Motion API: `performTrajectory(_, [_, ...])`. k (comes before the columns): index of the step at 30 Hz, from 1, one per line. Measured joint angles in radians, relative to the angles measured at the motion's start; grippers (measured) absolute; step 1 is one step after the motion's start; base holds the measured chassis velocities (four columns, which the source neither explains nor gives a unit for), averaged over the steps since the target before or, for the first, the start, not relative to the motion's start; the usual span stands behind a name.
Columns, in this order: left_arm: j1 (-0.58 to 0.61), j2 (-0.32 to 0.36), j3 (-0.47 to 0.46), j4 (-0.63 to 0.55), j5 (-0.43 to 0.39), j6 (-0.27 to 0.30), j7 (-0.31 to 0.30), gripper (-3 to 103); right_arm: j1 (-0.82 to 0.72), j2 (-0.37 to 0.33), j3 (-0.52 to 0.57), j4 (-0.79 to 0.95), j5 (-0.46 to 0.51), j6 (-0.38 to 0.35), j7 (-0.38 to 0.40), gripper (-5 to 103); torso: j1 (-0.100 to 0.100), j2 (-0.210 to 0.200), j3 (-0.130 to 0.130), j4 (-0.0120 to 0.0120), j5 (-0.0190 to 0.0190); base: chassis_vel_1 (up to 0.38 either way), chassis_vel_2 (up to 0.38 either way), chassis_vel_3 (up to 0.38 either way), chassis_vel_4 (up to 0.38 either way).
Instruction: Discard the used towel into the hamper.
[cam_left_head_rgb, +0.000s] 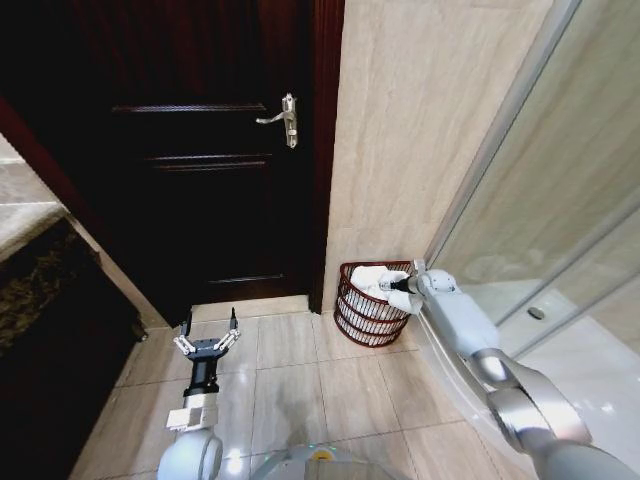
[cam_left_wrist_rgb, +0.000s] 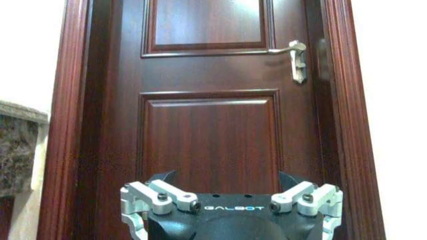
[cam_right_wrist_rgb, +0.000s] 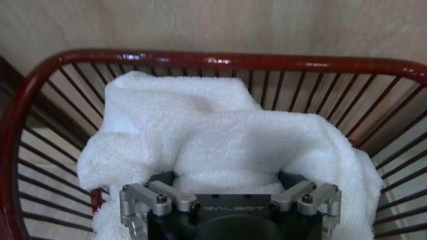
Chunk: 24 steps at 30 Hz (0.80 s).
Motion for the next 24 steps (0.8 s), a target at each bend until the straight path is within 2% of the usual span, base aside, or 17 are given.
performTrajectory(7, [0.003,-0.025,0.002,-0.039,0.016,0.006,0.0,100,0.007,0.025,0.035,-0.067,-0.066,0.001,-0.005,100,0.0,0.0,0.0,0.0,-0.0001,0.0,0.0,0.0,0.0])
performTrajectory(13, [0.001,-0.034,0.008,-0.047,0.027,0.009,0.002,100,-0.001,0.03,0.059,-0.077,-0.072,0.002,0.002,100,0.0,0.0,0.0,-0.0002,0.0,0.0,0.0,0.0,0.0])
performTrajectory(16, [0.002,-0.034,0.009,-0.053,0.027,0.009,0.003,100,-0.01,0.028,0.071,-0.054,-0.027,0.014,0.049,100,0.0,0.0,0.0,-0.0005,0.0005,0.0,0.0,0.0,0.0])
performTrajectory(17, [0.003,-0.031,0.009,-0.056,0.027,0.01,0.003,100,-0.014,0.019,0.072,-0.027,0.017,0.022,0.083,100,0.0,0.0,0.0,-0.0003,0.0008,0.0,0.0,0.0,0.0])
performTrajectory(18, [0.003,-0.031,0.009,-0.056,0.027,0.01,0.003,100,-0.014,0.019,0.072,-0.027,0.017,0.022,0.083,100,0.0,0.0,0.0,-0.0003,0.0008,0.0,0.0,0.0,0.0])
performTrajectory(21, [0.002,-0.024,0.01,-0.056,0.025,0.011,0.003,100,-0.035,-0.017,0.079,0.066,0.094,0.051,0.146,100,0.0,0.0,0.0,-0.0005,0.0001,0.0,0.0,0.0,0.0])
performTrajectory(24, [0.001,-0.022,0.014,-0.053,0.025,0.011,0.004,100,-0.051,-0.037,0.082,0.118,0.132,0.072,0.187,100,0.0,0.0,0.0,-0.0006,0.0003,0.0,0.0,0.0,0.0])
